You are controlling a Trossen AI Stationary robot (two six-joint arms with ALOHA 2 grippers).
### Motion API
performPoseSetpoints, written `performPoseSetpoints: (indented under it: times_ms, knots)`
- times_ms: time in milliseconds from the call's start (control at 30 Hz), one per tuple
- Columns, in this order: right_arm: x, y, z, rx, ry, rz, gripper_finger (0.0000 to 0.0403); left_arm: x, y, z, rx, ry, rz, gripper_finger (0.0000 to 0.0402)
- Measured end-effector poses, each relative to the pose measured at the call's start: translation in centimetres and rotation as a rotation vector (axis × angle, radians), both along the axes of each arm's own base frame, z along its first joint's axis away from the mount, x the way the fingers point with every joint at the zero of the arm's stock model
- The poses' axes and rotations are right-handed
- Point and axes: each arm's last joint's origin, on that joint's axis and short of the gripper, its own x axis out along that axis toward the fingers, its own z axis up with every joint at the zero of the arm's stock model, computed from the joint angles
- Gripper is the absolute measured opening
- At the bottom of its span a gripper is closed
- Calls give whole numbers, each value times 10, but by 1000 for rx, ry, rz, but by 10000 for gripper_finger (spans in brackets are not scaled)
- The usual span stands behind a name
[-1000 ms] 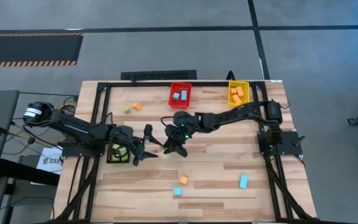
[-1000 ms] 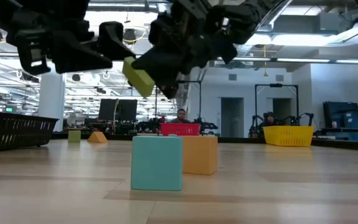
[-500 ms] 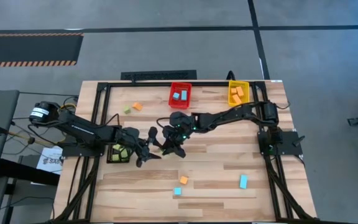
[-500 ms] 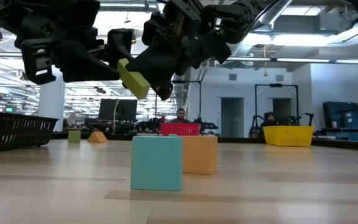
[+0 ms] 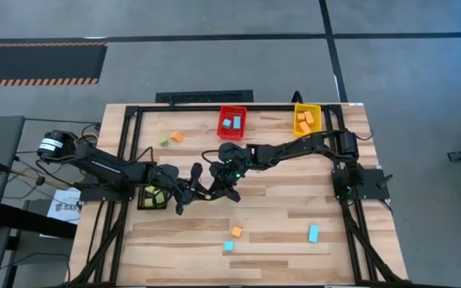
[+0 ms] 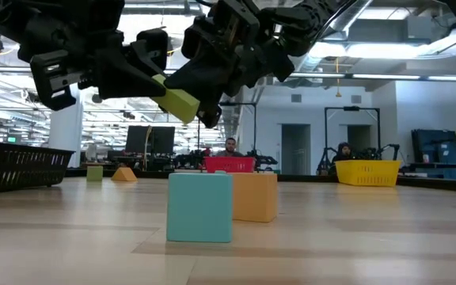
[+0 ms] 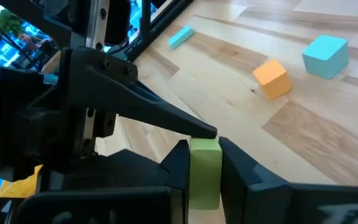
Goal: Sort & place blocks by color
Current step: Put the green block into the black bin, then put the orange block into the yellow bin
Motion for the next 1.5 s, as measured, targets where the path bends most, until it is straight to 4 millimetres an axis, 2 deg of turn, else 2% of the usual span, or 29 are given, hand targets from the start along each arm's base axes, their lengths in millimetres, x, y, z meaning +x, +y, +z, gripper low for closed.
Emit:
performPoseSetpoints:
  times_ms: [133,233,367,500,667,833,900,1000,1200,1500]
  knots:
    - [0,-7,1,1,-17,3,182,0,1,10,-11,24,27,26]
    - [-3,-21,6,34,-6,-3,221,-3,2,24,-18,89,68,26]
    - [-8,-39,17,30,-25,-48,250,-18,5,42,-63,218,148,26]
    - [-12,-54,21,16,-32,-82,254,-40,10,58,-265,351,362,26]
    - [-12,-61,23,-18,-62,-104,255,-76,5,85,-533,435,648,26]
    - [-11,-60,24,-28,-81,-96,255,-112,7,78,-748,588,1041,26]
    - [-10,-57,24,-44,-97,-83,255,-121,8,70,-736,667,1162,27]
    - [-10,-57,24,-63,-109,-74,255,-123,8,61,-730,711,1256,30]
    - [-10,-53,23,-60,-99,-66,255,-113,8,49,-669,740,1277,42]
    - [-12,-35,19,-58,-18,-57,255,-105,11,44,-557,782,1232,152]
